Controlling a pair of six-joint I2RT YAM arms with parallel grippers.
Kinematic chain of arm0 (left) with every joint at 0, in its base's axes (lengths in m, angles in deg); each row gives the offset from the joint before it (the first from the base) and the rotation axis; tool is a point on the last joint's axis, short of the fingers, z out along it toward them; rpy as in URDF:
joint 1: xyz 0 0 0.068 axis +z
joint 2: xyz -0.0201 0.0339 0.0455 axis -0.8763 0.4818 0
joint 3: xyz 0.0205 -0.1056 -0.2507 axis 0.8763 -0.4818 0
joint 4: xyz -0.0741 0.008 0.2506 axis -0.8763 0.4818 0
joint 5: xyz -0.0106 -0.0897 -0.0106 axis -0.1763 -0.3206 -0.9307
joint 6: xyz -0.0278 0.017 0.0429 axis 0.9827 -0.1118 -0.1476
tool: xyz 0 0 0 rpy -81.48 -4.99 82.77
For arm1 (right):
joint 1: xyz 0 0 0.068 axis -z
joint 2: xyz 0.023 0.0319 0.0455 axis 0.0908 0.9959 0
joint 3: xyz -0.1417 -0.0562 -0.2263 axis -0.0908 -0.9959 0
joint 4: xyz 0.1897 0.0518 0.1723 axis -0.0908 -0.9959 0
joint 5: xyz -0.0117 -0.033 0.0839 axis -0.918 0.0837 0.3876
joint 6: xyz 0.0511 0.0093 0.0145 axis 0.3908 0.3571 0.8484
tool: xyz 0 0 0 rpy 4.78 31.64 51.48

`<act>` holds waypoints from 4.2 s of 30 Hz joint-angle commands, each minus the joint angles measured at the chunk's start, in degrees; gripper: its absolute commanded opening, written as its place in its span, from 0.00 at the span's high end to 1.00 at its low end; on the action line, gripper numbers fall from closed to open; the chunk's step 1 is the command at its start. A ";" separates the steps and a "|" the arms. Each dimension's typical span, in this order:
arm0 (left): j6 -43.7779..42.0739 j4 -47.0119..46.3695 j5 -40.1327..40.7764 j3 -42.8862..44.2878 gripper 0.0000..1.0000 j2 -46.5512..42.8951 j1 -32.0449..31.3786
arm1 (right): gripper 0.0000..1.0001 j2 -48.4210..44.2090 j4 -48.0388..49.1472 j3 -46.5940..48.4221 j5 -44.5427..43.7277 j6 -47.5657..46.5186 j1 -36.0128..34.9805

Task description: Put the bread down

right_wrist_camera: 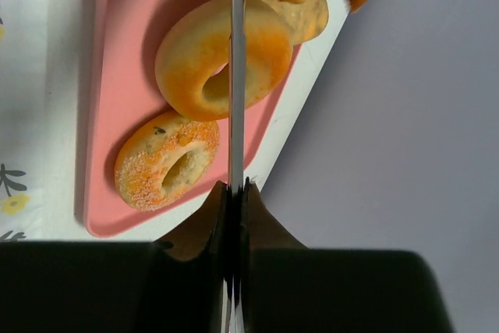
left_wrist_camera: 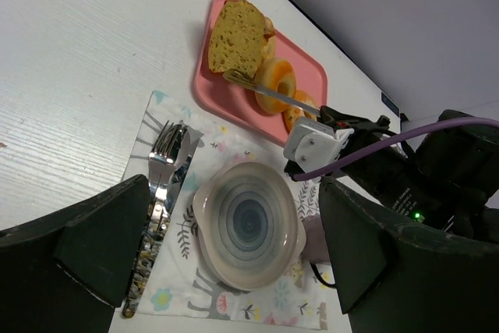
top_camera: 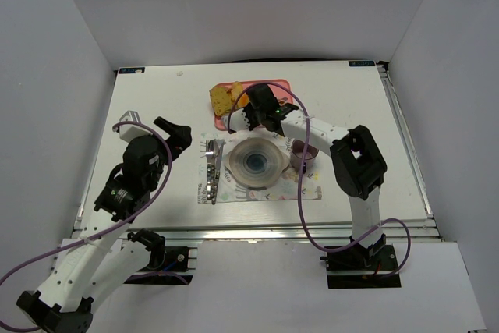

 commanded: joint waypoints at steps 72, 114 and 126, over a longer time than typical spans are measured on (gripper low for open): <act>-1.72 -2.19 -2.25 0.19 0.02 0.73 -0.09 | 0.62 -42.34 -14.12 -20.82 19.68 60.78 28.32; -2.78 -4.39 -3.22 1.68 0.02 5.03 -0.09 | 0.11 -26.58 -16.57 -9.56 23.89 64.20 49.91; -3.13 -3.69 -2.78 2.12 0.02 4.60 -0.09 | 0.11 -26.76 -14.46 -4.99 27.14 75.91 48.77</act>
